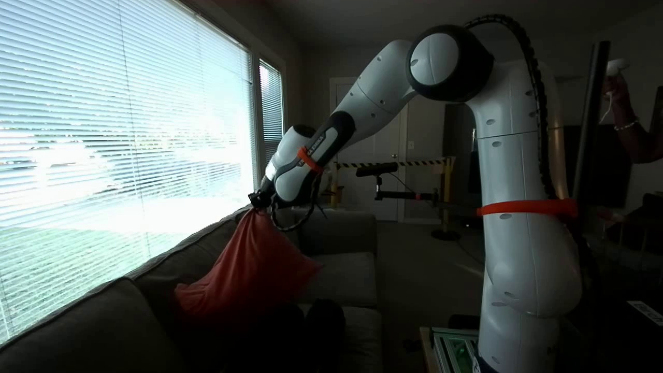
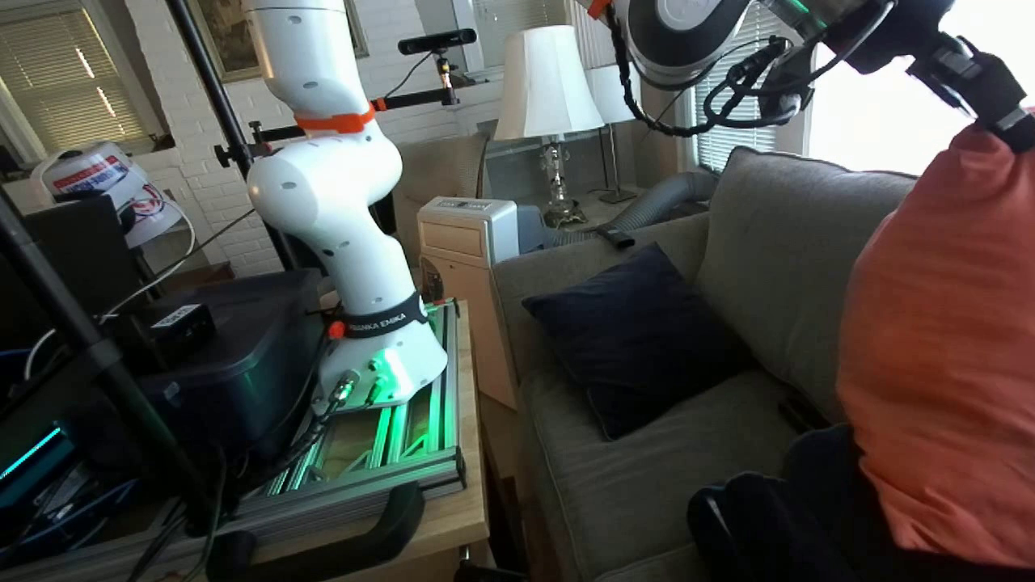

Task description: Move the orange pillow to the right

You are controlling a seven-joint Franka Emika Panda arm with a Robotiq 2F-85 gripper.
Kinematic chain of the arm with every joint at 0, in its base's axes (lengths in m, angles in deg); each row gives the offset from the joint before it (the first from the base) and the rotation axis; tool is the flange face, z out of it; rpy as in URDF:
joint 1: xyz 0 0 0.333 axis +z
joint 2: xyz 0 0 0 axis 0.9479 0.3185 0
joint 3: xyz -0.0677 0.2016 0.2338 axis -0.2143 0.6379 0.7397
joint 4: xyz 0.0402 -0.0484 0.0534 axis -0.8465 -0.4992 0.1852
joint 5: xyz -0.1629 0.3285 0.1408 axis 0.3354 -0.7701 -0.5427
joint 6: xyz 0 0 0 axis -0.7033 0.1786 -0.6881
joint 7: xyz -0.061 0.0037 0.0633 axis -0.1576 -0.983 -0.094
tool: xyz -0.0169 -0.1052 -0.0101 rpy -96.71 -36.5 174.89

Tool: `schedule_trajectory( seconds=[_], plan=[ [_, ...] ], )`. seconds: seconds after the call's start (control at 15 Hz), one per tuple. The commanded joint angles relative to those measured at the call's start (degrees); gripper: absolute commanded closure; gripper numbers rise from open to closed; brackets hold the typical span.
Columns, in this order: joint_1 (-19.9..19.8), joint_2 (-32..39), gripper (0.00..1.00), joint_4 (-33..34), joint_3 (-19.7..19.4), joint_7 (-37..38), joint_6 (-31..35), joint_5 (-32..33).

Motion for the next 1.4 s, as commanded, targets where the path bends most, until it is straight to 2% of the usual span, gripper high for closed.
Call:
schedule_trajectory(
  seconds=[0.0, 0.27, 0.6, 0.67, 0.73, 1.27, 1.33],
  plan=[
    [4.6, -0.9, 0.98, 1.7, -7.8, 8.5, -2.0, 10.5],
    [7.2, -0.9, 0.98, 1.7, -11.9, 13.8, -3.2, 17.9],
    [9.1, -1.2, 0.98, 1.2, -13.3, 16.3, -4.9, 23.5],
    [9.4, -1.3, 0.66, 1.3, -13.4, 16.3, -6.0, 24.3],
    [9.5, -1.4, 0.65, 1.1, -13.2, 16.2, -6.6, 24.7],
    [9.9, -2.6, 0.05, 0.8, -12.7, 15.7, -8.2, 26.2],
    [9.9, -2.7, 0.03, 0.8, -12.7, 15.7, -8.3, 26.2]
  ],
)
